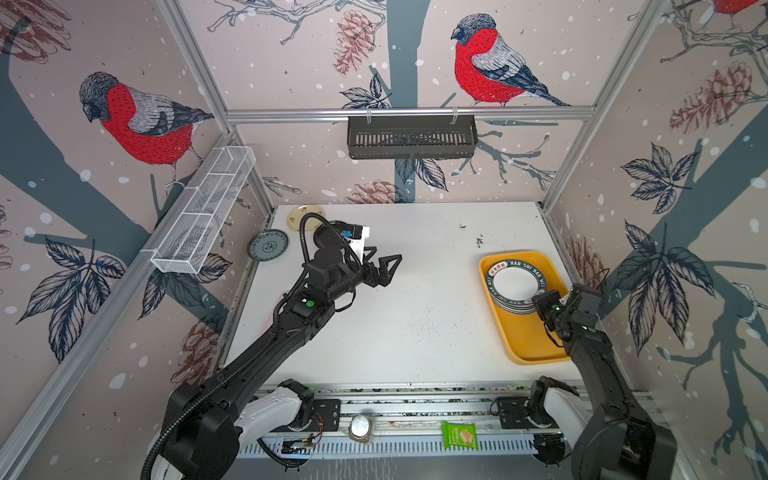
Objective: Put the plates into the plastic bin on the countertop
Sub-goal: 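Lower the green-rimmed plate onto the stack in the yellow bin with the right gripper, then open the right gripper to release the green-rimmed plate on the stack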
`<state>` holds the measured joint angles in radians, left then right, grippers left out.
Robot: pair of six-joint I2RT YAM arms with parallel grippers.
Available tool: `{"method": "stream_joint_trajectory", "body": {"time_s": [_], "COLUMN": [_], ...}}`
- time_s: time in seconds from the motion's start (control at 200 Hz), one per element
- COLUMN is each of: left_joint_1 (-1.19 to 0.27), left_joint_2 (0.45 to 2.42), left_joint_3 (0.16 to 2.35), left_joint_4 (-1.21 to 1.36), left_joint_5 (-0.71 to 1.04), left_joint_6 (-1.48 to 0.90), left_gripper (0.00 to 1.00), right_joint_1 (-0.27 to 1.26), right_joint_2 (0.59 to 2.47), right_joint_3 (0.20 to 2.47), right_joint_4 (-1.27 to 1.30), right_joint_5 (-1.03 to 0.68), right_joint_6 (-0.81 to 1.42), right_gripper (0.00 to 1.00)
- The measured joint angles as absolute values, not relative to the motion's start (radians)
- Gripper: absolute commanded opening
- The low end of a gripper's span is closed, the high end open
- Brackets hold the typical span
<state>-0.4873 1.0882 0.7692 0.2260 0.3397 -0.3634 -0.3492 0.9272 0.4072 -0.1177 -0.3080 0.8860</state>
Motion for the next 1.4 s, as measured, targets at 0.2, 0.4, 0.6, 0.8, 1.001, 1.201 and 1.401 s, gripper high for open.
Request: {"method": "stream_joint_trajectory", "body": {"time_s": [0.2, 0.4, 0.6, 0.8, 1.001, 1.201, 1.401], "left_joint_1": [-0.487, -0.487, -0.487, -0.487, -0.487, -0.487, -0.487], "left_joint_2": [1.087, 1.089, 1.089, 1.089, 1.089, 1.09, 1.09], "left_joint_3": [0.769, 0.769, 0.769, 0.769, 0.769, 0.769, 0.769], "left_joint_4": [0.226, 0.226, 0.226, 0.226, 0.226, 0.225, 0.224], "left_joint_5": [0.34, 0.339, 0.339, 0.338, 0.336, 0.336, 0.335], "left_joint_6": [-0.363, -0.363, -0.363, -0.363, -0.363, -0.363, -0.363], "left_gripper": [0.96, 0.96, 0.96, 0.96, 0.96, 0.96, 0.96], "right_joint_1": [-0.352, -0.352, -0.355, -0.358, -0.361, -0.363, -0.363], "right_joint_2": [0.944, 0.964, 0.97, 0.97, 0.968, 0.96, 0.957], "right_joint_3": [0.397, 0.39, 0.384, 0.376, 0.376, 0.373, 0.372], "right_joint_4": [-0.095, -0.069, -0.078, -0.076, -0.07, -0.071, -0.071], "right_joint_5": [-0.31, -0.317, -0.315, -0.316, -0.316, -0.316, -0.316], "right_joint_6": [0.886, 0.887, 0.886, 0.886, 0.885, 0.884, 0.883], "right_gripper": [0.08, 0.1, 0.2, 0.24, 0.4, 0.51, 0.64]}}
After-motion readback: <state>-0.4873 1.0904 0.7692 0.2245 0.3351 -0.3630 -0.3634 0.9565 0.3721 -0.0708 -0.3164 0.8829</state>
